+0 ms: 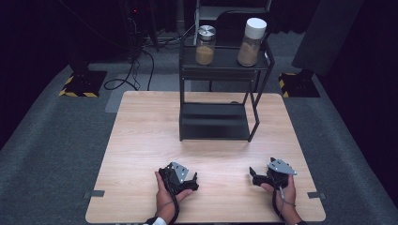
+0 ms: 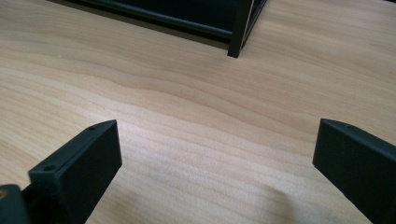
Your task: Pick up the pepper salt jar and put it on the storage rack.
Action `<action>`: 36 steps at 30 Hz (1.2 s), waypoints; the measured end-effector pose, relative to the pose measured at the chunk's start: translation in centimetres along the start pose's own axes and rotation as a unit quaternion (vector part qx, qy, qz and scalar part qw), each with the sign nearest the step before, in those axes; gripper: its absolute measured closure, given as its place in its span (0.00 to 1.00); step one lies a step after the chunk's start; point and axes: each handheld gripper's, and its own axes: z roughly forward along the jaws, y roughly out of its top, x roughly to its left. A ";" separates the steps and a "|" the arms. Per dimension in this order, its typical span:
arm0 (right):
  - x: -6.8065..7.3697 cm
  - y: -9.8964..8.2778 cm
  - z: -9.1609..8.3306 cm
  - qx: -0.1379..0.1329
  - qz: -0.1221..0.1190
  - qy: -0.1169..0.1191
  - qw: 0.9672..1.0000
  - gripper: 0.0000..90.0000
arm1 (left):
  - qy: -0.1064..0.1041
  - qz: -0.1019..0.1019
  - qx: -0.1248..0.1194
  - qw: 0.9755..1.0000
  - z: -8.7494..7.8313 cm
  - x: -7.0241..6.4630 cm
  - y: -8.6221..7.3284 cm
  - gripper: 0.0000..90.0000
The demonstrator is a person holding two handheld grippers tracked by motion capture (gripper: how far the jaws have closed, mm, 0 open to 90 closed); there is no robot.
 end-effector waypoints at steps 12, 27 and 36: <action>-0.2 0.1 0.0 0.029 0.009 0.000 1.000 0.01 | -0.001 0.000 0.000 1.000 0.0 0.0 0.0 0.01; -0.9 0.5 0.4 0.042 0.039 0.011 0.998 0.00 | -0.001 0.001 -0.001 1.000 0.0 0.0 0.0 0.01; -0.9 0.4 0.4 0.042 0.039 0.011 0.998 0.00 | -0.003 0.002 0.000 1.000 0.1 0.0 0.1 0.01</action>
